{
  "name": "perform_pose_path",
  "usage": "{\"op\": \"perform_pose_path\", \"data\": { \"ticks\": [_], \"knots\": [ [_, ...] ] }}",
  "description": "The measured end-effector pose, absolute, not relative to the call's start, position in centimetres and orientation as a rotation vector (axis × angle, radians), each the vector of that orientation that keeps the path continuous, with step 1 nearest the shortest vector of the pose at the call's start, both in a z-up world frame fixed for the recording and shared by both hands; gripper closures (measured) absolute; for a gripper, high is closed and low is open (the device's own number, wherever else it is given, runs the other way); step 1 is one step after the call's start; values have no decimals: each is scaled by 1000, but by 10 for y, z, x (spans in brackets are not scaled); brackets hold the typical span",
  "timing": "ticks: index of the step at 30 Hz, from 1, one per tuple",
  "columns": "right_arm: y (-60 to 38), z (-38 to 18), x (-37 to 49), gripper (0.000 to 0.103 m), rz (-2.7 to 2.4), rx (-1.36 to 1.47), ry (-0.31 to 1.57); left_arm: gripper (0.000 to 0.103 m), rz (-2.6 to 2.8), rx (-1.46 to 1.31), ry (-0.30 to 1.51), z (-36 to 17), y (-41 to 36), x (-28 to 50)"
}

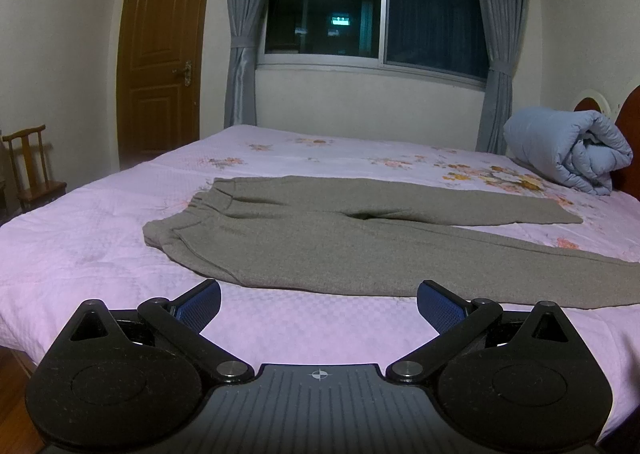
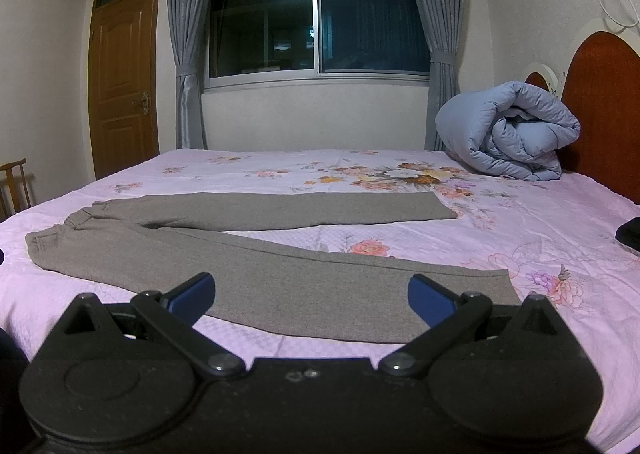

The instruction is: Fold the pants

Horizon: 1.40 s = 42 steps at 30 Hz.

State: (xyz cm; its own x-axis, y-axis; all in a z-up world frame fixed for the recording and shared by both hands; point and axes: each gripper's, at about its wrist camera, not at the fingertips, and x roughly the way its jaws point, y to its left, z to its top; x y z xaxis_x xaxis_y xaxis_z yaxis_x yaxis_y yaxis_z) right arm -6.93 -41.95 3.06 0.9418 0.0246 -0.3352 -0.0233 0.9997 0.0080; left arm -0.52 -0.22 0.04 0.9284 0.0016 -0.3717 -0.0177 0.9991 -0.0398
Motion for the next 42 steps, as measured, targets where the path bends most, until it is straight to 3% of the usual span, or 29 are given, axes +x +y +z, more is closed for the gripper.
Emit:
{"op": "perform_pose_path", "data": {
  "ticks": [42],
  "knots": [
    [-420, 31, -69, 6, 24, 1, 344, 0, 9, -48, 390, -6, -1, 0]
  ]
}}
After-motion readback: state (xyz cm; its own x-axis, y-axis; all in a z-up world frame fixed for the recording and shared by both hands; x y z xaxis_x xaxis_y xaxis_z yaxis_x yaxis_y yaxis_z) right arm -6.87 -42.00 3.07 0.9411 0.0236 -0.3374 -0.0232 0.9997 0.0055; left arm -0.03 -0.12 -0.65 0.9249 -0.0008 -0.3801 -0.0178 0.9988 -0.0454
